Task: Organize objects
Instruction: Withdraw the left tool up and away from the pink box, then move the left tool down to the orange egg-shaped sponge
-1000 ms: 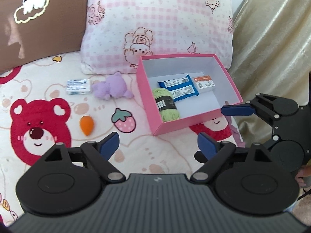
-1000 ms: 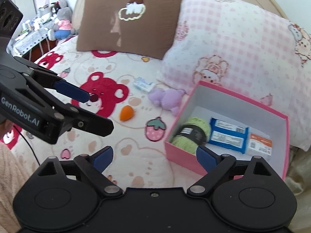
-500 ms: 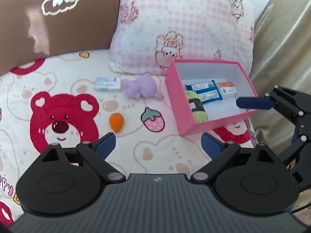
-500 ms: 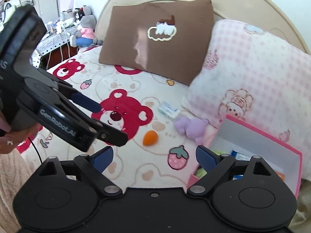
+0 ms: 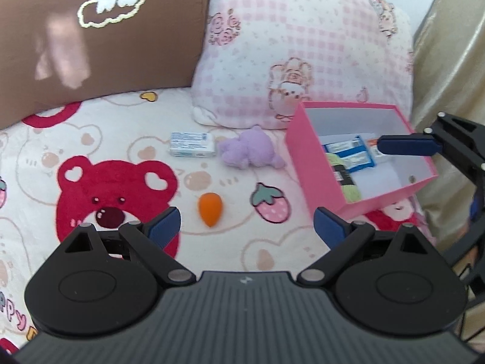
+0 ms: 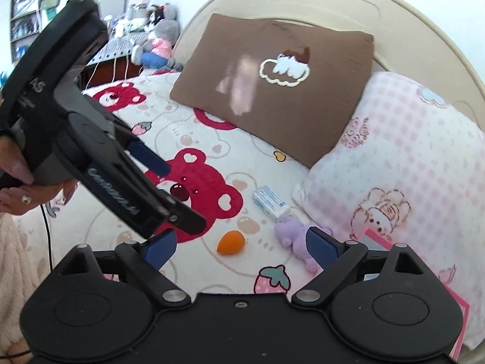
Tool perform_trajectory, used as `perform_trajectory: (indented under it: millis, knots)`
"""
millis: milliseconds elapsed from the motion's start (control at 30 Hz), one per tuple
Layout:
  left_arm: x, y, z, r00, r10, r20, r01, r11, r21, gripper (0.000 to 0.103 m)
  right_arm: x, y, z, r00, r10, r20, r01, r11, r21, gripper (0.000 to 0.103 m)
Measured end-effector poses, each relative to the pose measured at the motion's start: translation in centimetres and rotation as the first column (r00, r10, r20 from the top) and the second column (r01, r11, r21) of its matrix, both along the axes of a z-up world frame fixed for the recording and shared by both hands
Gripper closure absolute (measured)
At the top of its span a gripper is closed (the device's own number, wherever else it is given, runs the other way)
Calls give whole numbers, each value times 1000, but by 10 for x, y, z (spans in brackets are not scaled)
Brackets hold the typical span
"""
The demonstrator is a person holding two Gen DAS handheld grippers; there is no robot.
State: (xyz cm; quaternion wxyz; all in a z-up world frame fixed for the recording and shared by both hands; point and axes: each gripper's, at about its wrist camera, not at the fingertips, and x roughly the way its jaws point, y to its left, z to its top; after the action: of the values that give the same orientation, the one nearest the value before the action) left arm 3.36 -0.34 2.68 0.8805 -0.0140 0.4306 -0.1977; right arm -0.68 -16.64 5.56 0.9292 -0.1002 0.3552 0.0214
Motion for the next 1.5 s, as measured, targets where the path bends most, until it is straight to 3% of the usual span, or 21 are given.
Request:
perform_trajectory:
  millis: [200, 300, 433, 533, 667, 900, 1067, 1233, 1367, 1500]
  knots:
    - [9, 2, -17, 1000, -8, -13, 7, 1000, -26, 8, 15, 4, -17, 998, 42, -40, -42, 999, -8, 9]
    - [14, 1, -30, 1000, 8, -25, -8, 1000, 4, 8, 23, 7, -30, 998, 53, -42, -53, 999, 1, 9]
    - [24, 6, -54, 996, 22, -81, -24, 999, -21, 8, 34, 14, -53, 996, 57, -65, -59, 998, -21, 9]
    - [26, 11, -63, 998, 32, -59, -35, 998, -48, 9, 43, 16, -69, 996, 46, -78, -47, 999, -7, 9]
    - [30, 21, -72, 997, 41, -60, -50, 987, -153, 9, 54, 15, -91, 990, 19, -138, -16, 1000, 23, 9]
    - [39, 29, -95, 996, 68, -62, -78, 981, -176, 10, 68, 8, -117, 985, -20, -169, 36, 996, 87, 9]
    - [41, 23, -109, 999, 36, 24, -32, 988, -154, 10, 82, 8, -140, 980, -79, -180, 92, 994, 63, 9]
    - [48, 32, -126, 998, 57, -25, -60, 983, -176, 10, 95, 1, -156, 965, -99, -243, 129, 985, 113, 9]
    - [54, 38, -143, 998, 56, -35, -62, 975, -212, 11, 101, -2, -167, 966, -124, -228, 153, 982, 113, 10]
    - [61, 36, -160, 996, 43, -83, -60, 978, -202, 12, 107, -4, -176, 967, -133, -216, 161, 980, 116, 10]
